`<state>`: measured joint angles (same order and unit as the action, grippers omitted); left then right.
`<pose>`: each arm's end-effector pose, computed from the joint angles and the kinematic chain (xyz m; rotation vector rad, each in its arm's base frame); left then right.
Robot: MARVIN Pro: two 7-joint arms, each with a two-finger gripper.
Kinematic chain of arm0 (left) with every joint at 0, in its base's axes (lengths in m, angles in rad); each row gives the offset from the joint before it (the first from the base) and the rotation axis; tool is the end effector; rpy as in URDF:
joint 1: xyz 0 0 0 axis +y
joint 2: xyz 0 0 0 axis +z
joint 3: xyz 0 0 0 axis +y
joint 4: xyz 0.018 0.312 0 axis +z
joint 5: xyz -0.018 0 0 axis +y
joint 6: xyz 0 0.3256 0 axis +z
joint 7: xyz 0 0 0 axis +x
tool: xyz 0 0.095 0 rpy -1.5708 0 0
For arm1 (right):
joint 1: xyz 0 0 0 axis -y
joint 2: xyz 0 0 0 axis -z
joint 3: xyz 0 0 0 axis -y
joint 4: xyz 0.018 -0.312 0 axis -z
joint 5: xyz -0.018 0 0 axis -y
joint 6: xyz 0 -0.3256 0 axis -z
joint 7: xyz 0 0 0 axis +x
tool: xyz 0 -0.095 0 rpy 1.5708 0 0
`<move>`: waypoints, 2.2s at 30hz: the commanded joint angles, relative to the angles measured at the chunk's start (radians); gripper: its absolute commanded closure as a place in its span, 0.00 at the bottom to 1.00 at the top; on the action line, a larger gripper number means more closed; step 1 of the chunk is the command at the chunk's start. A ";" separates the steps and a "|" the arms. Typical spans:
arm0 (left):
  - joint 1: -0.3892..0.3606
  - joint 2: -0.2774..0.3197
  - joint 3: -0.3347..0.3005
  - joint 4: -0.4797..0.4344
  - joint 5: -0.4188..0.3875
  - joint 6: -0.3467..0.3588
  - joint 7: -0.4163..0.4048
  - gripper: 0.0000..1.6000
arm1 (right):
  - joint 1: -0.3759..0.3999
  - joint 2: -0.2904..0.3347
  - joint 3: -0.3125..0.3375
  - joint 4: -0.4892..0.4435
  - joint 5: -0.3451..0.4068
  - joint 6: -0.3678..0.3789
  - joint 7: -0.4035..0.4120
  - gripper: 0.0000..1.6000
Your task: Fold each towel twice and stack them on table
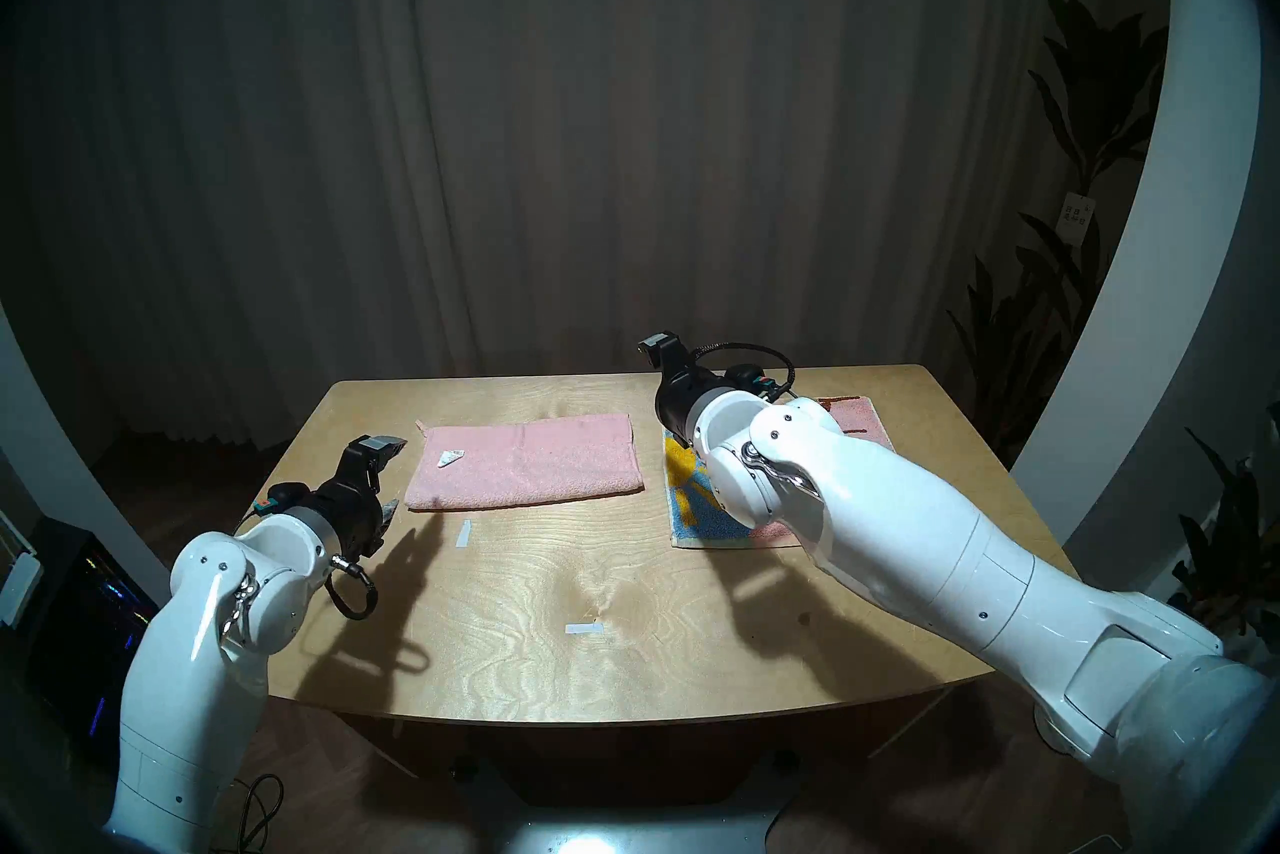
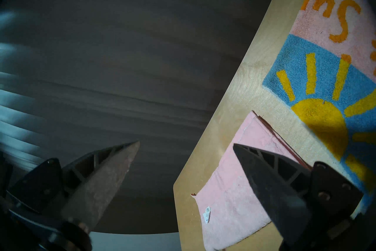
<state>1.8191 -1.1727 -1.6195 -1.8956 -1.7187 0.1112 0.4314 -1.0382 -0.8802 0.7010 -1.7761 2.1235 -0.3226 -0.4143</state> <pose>0.3604 0.0956 -0.3114 1.7497 1.2225 1.1264 0.4618 0.0658 -0.2313 -1.7534 0.8900 -1.0033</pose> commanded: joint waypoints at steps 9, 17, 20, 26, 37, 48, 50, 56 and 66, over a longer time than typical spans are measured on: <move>-0.058 -0.061 0.100 0.106 0.261 -0.223 -0.119 0.00 | -0.072 0.047 0.053 -0.043 -0.018 -0.063 0.180 0.00; -0.058 -0.052 0.081 0.080 0.195 -0.170 -0.037 0.00 | -0.083 0.046 0.059 -0.047 -0.016 -0.085 0.193 0.00; -0.064 -0.060 0.067 0.071 0.149 -0.146 0.009 0.00 | -0.084 0.045 0.060 -0.048 -0.017 -0.089 0.193 0.00; -0.075 -0.050 0.060 0.073 0.119 -0.116 0.056 0.00 | -0.086 0.034 0.058 -0.053 -0.020 -0.110 0.192 0.00; -0.160 -0.046 0.083 0.171 0.087 -0.061 0.062 0.00 | -0.087 0.034 0.055 -0.071 -0.027 -0.139 0.180 0.00; -0.223 -0.044 0.112 0.237 0.082 -0.042 0.062 0.00 | -0.090 0.034 0.051 -0.072 -0.033 -0.165 0.176 0.00; -0.233 -0.040 0.118 0.249 0.082 -0.035 0.065 0.00 | -0.088 0.035 0.052 -0.075 -0.034 -0.169 0.172 0.00; -0.262 -0.043 0.134 0.286 0.076 -0.024 0.070 0.00 | -0.087 0.037 0.055 -0.076 -0.034 -0.179 0.169 0.00; -0.341 -0.060 0.166 0.389 0.103 -0.041 0.070 0.00 | -0.087 0.048 0.061 -0.083 -0.030 -0.188 0.165 0.00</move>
<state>1.5458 -1.2173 -1.4695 -1.5686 -1.6360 0.0842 0.4964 -1.1336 -0.8415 0.7467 -1.8369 2.0935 -0.5044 -0.2505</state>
